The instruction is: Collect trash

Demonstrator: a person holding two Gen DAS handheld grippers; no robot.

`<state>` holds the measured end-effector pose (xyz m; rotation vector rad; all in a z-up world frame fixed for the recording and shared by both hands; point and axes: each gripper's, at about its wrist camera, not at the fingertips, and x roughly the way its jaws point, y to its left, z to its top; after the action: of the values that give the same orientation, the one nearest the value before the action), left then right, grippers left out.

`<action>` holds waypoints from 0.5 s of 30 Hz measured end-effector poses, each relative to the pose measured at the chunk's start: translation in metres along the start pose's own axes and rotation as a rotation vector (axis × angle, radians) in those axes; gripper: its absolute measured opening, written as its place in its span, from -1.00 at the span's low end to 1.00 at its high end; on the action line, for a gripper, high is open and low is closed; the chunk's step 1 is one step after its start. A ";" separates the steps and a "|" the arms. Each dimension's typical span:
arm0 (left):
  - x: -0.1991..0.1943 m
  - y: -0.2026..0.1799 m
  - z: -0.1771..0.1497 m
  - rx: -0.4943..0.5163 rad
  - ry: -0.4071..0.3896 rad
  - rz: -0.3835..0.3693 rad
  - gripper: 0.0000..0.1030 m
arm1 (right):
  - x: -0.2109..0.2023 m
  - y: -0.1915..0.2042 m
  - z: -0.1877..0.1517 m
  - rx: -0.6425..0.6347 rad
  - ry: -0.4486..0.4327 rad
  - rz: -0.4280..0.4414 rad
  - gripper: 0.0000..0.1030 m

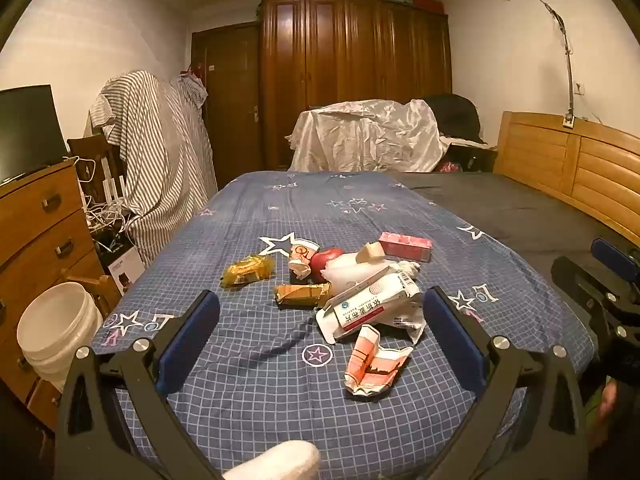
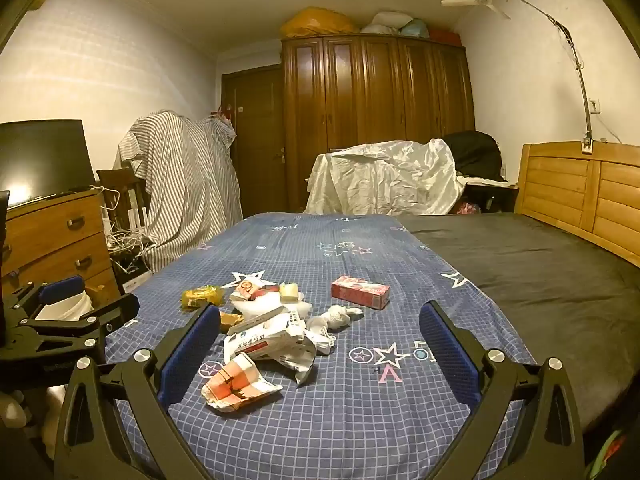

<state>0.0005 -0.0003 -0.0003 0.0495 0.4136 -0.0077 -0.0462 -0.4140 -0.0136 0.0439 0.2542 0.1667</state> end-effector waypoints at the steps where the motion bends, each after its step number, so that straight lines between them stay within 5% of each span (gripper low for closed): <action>1: 0.000 0.000 0.000 -0.004 -0.003 -0.002 0.91 | 0.000 0.000 0.000 -0.002 0.000 0.000 0.93; 15: 0.008 0.006 -0.007 -0.026 0.025 -0.007 0.91 | 0.004 0.002 -0.001 0.000 0.010 0.008 0.93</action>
<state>0.0049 0.0058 -0.0096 0.0227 0.4385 -0.0083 -0.0433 -0.4113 -0.0156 0.0440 0.2643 0.1752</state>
